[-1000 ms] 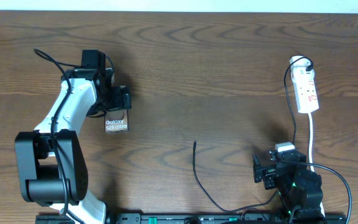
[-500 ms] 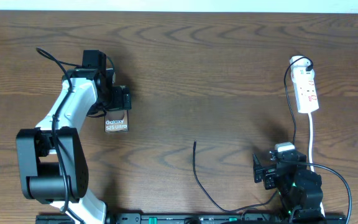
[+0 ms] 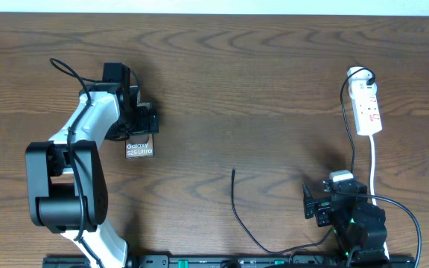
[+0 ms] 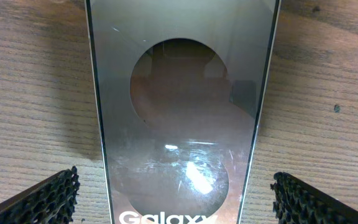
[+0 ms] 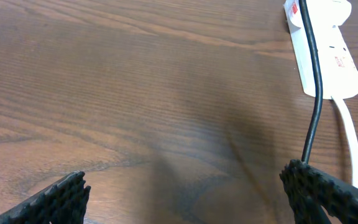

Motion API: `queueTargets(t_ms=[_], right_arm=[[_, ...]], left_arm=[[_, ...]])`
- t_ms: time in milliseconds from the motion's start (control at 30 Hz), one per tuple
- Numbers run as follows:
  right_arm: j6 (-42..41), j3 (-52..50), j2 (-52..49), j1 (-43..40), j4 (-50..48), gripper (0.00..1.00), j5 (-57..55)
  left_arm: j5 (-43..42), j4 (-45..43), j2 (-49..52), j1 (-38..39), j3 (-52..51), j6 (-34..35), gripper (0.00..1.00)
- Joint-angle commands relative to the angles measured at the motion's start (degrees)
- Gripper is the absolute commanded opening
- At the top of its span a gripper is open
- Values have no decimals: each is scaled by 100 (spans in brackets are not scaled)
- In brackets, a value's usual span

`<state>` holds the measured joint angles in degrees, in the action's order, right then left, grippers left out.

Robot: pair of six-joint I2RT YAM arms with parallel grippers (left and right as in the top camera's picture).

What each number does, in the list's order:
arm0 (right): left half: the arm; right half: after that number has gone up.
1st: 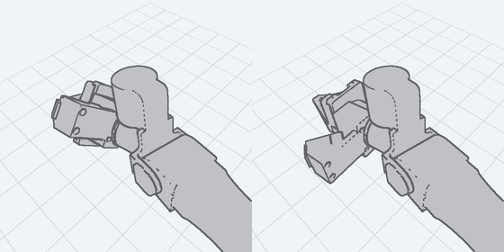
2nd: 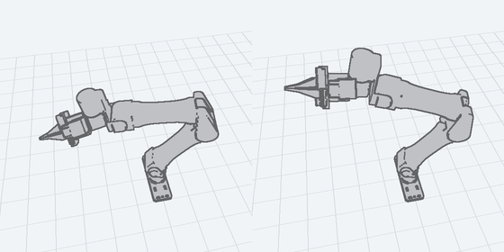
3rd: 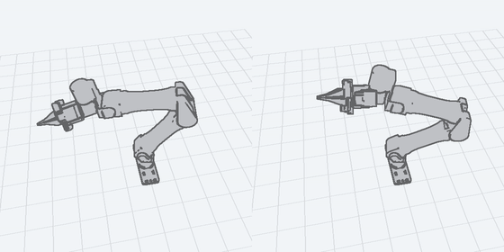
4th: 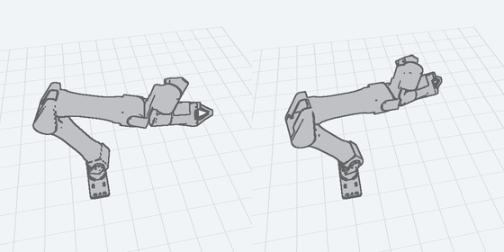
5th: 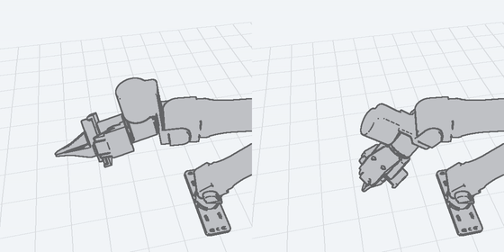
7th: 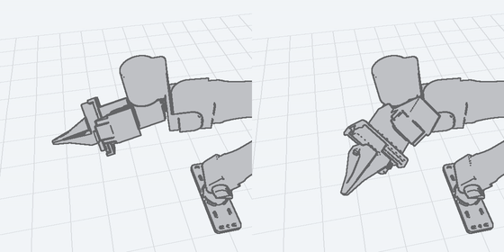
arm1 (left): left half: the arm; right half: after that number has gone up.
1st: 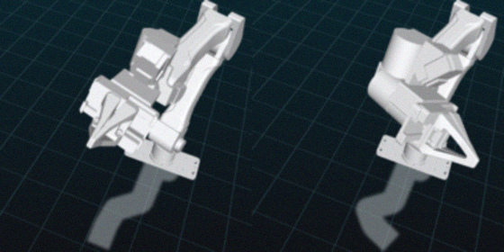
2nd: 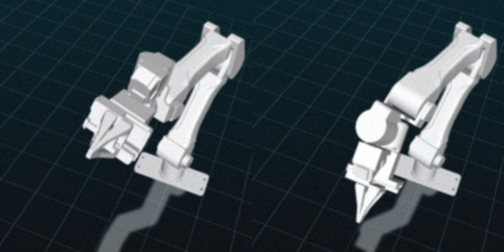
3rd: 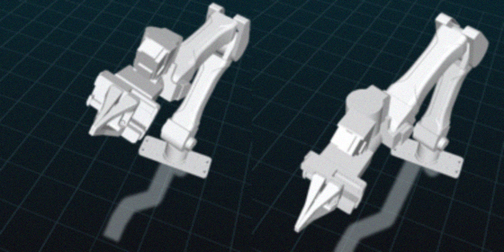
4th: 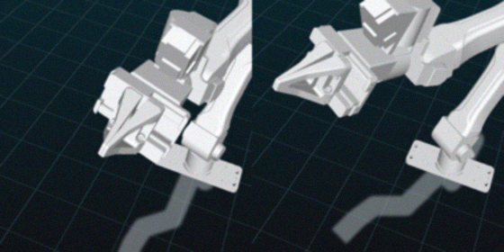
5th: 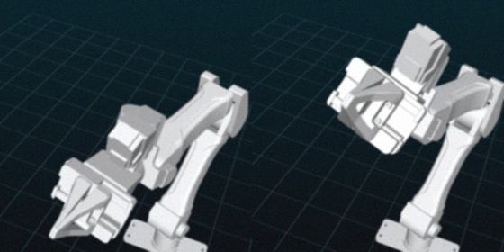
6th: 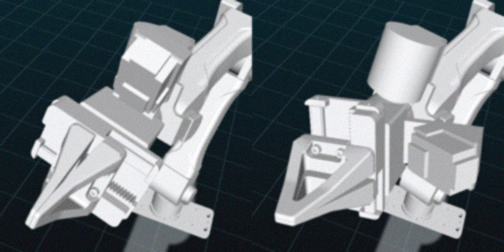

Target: Plug charger to phone and switch on socket

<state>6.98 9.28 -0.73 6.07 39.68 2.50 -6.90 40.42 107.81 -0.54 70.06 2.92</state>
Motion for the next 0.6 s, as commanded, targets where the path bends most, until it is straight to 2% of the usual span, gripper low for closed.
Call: queueTargets(t_ms=[0,567], right_arm=[[83,-17,13,-24,39,99,-68],[81,-17,13,-24,42,99,-68]], left_arm=[[98,-46,52,13,79,-76,98],[503,-219,55,219,79,-70,98]])
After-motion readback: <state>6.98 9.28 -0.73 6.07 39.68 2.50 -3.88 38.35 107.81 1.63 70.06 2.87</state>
